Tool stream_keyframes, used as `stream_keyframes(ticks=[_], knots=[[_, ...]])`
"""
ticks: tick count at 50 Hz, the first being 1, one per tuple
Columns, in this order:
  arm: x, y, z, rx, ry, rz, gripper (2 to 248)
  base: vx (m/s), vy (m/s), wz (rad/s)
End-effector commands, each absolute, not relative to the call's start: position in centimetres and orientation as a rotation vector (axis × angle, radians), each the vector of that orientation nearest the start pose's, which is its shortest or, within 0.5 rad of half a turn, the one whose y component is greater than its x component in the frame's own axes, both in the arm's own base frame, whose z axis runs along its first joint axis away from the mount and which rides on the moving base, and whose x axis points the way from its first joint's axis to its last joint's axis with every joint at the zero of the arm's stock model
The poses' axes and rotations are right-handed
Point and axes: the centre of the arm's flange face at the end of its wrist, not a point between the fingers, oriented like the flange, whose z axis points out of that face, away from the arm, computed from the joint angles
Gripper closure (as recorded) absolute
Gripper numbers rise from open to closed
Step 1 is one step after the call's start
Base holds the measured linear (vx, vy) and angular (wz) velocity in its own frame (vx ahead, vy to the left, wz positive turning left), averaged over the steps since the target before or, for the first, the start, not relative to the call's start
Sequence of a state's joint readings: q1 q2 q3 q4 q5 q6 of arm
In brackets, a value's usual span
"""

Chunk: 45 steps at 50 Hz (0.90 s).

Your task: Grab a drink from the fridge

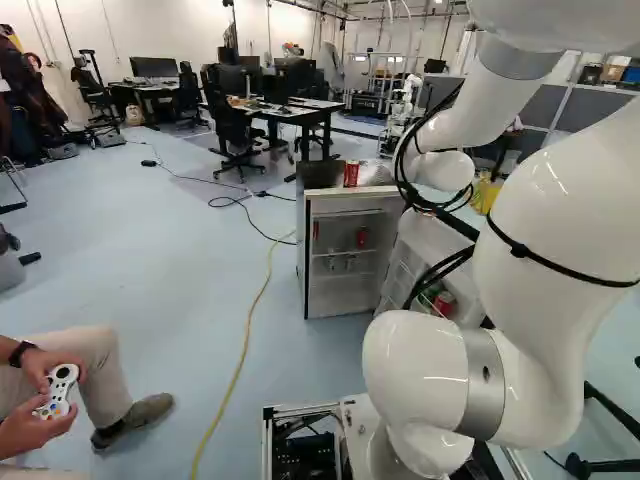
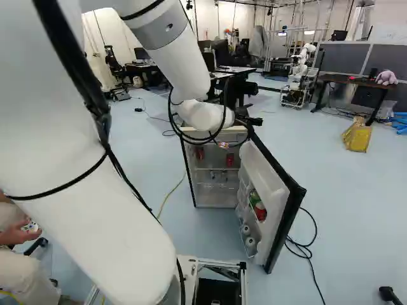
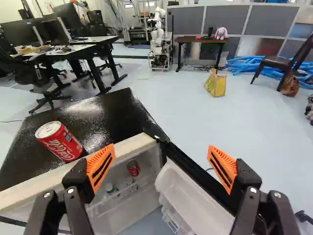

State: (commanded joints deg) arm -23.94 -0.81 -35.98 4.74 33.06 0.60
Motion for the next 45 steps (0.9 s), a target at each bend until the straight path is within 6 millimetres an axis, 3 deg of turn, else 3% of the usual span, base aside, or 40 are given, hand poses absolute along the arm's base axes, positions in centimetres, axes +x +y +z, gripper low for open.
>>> stream_keyframes(ticks=[45], knots=[[42.0, -26.1, 44.5, -2.763, 1.098, -1.609, 3, 0.0, 0.0, 0.0]])
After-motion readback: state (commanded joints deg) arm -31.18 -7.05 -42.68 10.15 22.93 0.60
